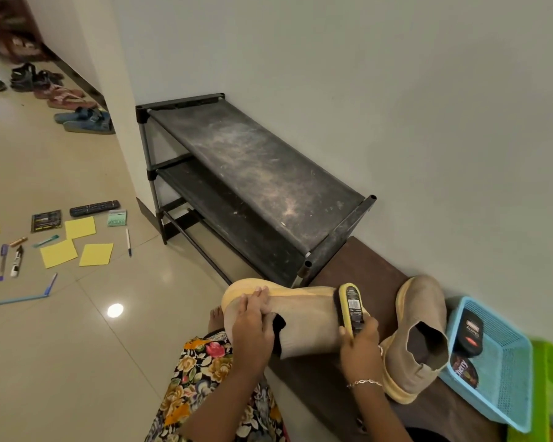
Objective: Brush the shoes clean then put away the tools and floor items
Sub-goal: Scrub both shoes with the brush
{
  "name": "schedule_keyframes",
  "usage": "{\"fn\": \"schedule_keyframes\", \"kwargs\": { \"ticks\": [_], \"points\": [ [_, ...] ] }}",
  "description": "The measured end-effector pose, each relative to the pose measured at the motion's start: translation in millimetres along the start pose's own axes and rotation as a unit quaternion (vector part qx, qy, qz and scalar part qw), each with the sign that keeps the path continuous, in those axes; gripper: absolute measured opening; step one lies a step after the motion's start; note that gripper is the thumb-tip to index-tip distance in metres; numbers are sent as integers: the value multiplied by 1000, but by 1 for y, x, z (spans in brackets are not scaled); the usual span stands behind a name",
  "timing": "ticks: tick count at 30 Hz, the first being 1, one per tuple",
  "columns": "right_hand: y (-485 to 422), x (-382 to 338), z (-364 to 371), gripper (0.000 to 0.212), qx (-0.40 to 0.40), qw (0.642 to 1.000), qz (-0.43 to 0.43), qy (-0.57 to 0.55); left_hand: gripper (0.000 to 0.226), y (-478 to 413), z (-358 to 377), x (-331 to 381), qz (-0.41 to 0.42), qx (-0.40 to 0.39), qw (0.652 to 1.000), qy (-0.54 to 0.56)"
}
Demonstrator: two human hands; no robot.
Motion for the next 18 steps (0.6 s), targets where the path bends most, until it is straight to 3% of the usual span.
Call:
{"fn": "schedule_keyframes", "kwargs": {
  "ticks": [2, 5, 8, 12, 14, 17, 18],
  "points": [
    [22, -12, 5, 41, -71, 997, -34, -18, 29, -2, 1, 1, -2, 5, 1000, 7],
    [69, -23, 24, 33, -263, 948, -178, -30, 39, -5, 2, 0, -4, 5, 1000, 30],
    [48, -20, 17, 33, -233, 951, -205, 0, 38, -3, 0, 0, -8, 9, 999, 40],
    [-2, -18, -10, 42, -65, 997, -12, 35, 21, 0, 0, -1, -2, 12, 998, 55],
    [20, -32, -6, 36, -128, 989, -70, 34, 22, -1, 0, 0, -8, 14, 999, 51],
    [66, -40, 12, 34, -300, 935, -185, 45, 30, -2, -1, 2, -24, 12, 999, 36],
    [62, -38, 11, 34, -292, 936, -190, 56, 33, -2, -2, 3, -26, 12, 999, 38]
  ]
}}
Point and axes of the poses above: each hand's wrist, its own y-axis away from the middle knuckle, its own z-axis out of the palm, x = y × z, the point moved 1 cm from there along -y, towards the middle knuckle, and after that the axes turned 15 degrees about z, right-handed, at the moved point
